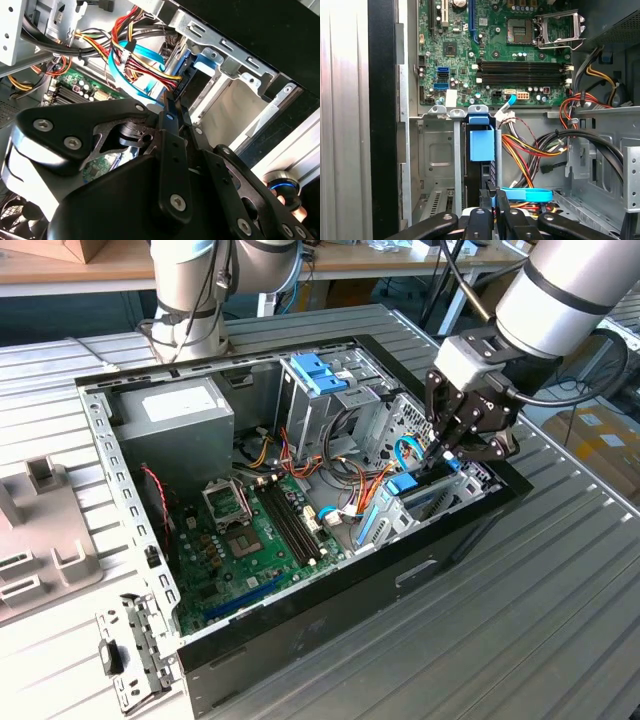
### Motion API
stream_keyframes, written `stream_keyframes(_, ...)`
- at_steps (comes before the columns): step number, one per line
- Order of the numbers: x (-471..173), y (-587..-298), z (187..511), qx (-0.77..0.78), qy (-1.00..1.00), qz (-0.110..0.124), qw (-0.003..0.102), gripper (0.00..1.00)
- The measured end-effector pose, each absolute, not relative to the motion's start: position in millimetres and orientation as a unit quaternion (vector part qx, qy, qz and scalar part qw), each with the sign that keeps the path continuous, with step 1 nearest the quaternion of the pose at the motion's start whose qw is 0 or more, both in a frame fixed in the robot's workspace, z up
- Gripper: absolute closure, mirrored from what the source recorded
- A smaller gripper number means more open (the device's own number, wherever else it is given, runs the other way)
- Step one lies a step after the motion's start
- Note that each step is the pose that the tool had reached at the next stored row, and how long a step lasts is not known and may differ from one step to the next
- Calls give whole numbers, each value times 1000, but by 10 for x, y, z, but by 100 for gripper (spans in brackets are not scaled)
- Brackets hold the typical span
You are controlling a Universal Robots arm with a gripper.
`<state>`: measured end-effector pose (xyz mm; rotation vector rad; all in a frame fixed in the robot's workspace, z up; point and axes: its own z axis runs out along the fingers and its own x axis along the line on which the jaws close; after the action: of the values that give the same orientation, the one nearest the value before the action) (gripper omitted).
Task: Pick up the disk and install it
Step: 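Insert the second disk wire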
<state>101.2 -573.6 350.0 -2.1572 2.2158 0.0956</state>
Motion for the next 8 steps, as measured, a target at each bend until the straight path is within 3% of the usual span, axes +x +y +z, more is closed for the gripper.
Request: stream_keyframes(8,1012,-5738,3465,-697,716,31,24,84)
